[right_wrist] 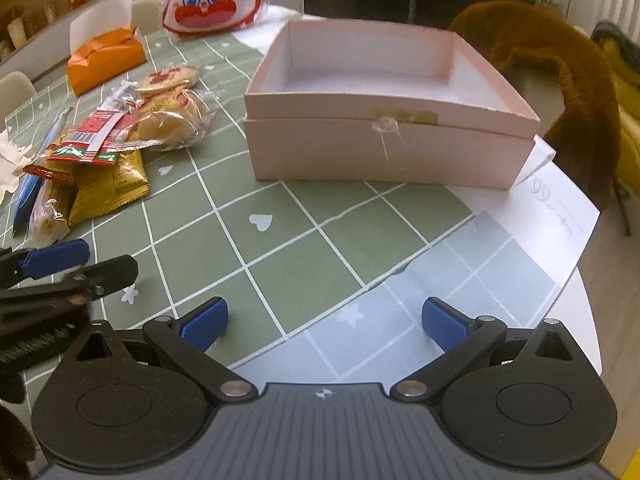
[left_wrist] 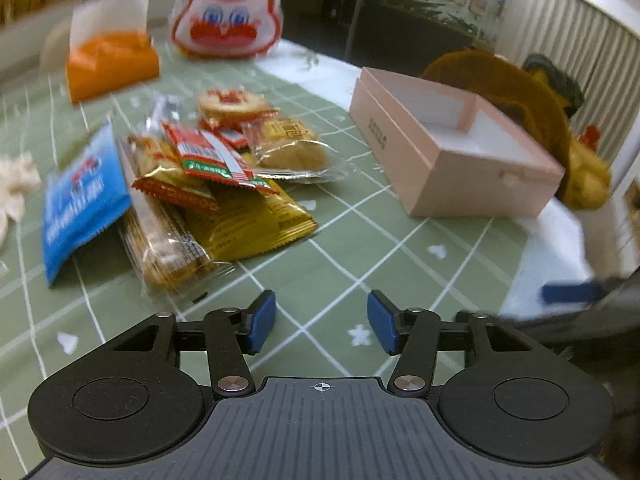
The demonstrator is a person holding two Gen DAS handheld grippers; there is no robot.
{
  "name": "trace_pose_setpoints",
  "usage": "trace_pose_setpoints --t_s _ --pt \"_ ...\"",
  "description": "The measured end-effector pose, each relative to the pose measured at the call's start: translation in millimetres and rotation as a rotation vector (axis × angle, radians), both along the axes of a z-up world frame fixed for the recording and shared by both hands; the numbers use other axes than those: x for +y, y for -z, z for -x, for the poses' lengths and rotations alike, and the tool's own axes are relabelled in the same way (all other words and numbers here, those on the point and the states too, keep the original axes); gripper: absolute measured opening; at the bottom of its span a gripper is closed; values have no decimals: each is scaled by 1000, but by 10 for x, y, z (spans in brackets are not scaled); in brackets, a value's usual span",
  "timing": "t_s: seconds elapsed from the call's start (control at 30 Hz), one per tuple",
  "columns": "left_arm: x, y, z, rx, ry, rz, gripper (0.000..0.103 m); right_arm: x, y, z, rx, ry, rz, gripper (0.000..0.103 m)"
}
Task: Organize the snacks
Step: 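Grasp the round Wangwang rice cracker with the right gripper while the left grasps a clear packet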
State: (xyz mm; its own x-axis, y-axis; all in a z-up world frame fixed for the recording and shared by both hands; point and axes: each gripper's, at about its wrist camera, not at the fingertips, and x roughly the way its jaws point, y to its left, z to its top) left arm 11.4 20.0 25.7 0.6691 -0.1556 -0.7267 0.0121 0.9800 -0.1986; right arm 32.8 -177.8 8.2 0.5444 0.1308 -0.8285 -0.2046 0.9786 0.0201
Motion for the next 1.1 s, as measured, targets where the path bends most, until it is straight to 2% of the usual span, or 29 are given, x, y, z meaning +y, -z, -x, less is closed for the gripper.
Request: trace_pose_setpoints --t_s 0.07,0.13,0.27,0.3,0.37,0.43,0.5,0.67,0.73,0.83,0.93,1.0,1.03,1.1 --pt "90 -105 -39 18 -7 65 53 24 3 -9 14 17 3 103" --pt "188 -250 -57 1 -21 90 53 72 -12 -48 34 16 10 103" --pt "458 -608 -110 -78 -88 83 53 251 -63 -167 70 -97 48 102" --pt "544 -676 -132 -91 -107 73 53 311 -96 -191 59 -106 70 98" --pt "750 -761 -194 -97 -168 43 53 432 -206 -242 21 -114 82 96" --pt "960 -763 -229 -79 -241 24 53 553 -350 -312 -5 -132 30 96" --pt "1160 -690 -263 -31 -295 42 53 665 -457 -397 -12 -143 -32 96" --pt "1345 -481 -261 45 -305 124 53 1082 -556 -748 82 -184 -179 96" --pt "1395 -448 -234 47 -310 150 53 1239 -575 -832 83 -187 -197 96" --pt "1512 -464 -243 33 -338 188 52 1407 -725 -990 9 -189 -161 94" --pt "1585 -643 -530 -2 -322 233 52 1558 -864 -1400 -9 -199 -154 94" --pt "1605 -755 -836 -67 -298 203 53 1652 -823 -1728 52 -201 -169 94" --pt "1626 -756 -1034 -75 -292 182 53 1708 -757 -1925 94 -193 -177 94" --pt "1682 -646 -1388 -17 -300 160 53 1761 -644 -2145 122 -159 -172 94"
